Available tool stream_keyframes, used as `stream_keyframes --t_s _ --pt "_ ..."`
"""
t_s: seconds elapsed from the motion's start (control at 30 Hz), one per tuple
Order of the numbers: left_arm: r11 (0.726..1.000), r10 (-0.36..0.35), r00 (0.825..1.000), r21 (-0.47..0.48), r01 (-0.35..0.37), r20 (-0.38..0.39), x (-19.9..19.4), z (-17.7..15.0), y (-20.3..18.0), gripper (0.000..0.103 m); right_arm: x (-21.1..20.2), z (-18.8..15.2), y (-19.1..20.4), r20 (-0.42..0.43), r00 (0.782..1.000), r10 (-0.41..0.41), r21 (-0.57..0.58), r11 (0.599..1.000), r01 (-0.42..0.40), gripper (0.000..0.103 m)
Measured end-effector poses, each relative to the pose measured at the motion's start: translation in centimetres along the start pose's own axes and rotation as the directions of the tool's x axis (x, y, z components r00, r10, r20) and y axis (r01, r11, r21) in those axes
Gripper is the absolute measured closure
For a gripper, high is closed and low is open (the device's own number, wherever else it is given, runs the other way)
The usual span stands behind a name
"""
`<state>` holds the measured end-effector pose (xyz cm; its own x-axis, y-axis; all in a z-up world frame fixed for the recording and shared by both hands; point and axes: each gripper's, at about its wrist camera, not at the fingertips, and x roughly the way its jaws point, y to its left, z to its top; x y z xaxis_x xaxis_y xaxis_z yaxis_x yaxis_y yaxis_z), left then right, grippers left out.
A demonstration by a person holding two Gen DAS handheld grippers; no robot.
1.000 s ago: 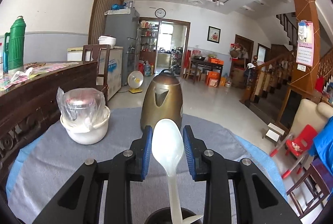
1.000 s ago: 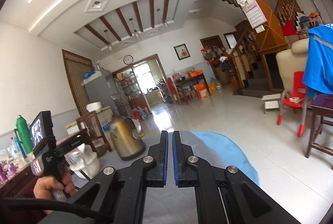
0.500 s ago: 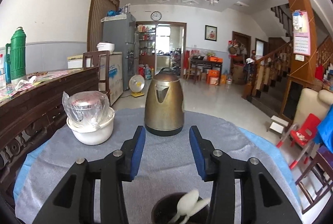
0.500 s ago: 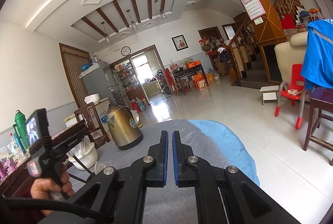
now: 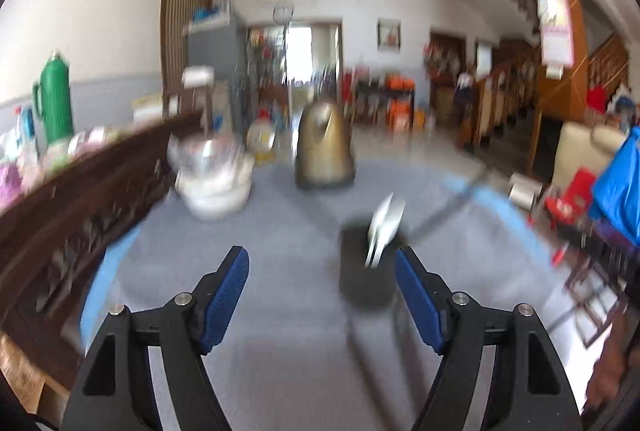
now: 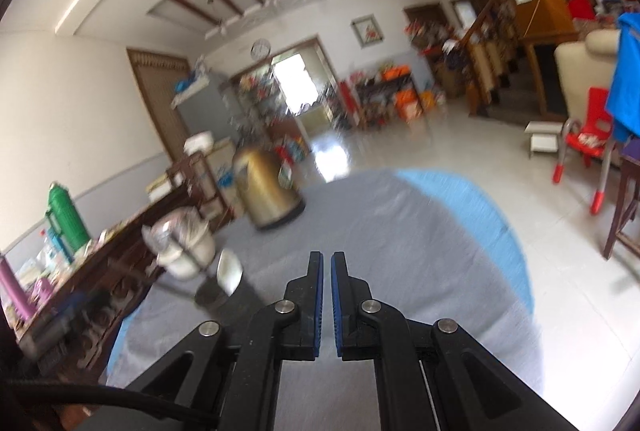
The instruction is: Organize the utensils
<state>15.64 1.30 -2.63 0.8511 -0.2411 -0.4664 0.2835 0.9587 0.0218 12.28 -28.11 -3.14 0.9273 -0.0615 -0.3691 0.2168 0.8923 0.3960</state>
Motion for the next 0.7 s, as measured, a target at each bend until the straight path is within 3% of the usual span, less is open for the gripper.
stream_keyframes --t_s 0.1,0.23,0.33,0.47,0.7 --pt "0.997 -0.023 0.986 -0.071 0.011 -0.166 1.7 -3.8 1.7 0.027 1.7 -2.0 0.6 -0.107 0.994 0.036 0.0 0.999 -0.037 0.097" --pt "0.983 -0.077 0.947 -0.184 0.019 -0.312 3.2 -7.3 3.6 0.027 3.6 -5.5 1.4 -0.255 0.963 0.086 0.001 0.996 -0.089 0.097" --pt "0.976 -0.113 0.938 -0.213 0.043 -0.329 3.5 -8.4 3.6 0.027 4.7 -8.1 1.8 -0.338 0.936 0.102 0.003 0.994 -0.107 0.097" --pt "0.978 -0.134 0.941 -0.194 0.076 -0.312 3.6 -8.6 2.5 0.027 5.5 -10.5 2.0 -0.394 0.91 0.13 0.022 0.991 -0.132 0.097" --pt "0.979 -0.148 0.932 -0.182 0.091 -0.331 5.0 -9.3 1.6 0.027 6.2 -11.0 1.0 -0.318 0.924 0.211 0.033 0.977 -0.212 0.097"
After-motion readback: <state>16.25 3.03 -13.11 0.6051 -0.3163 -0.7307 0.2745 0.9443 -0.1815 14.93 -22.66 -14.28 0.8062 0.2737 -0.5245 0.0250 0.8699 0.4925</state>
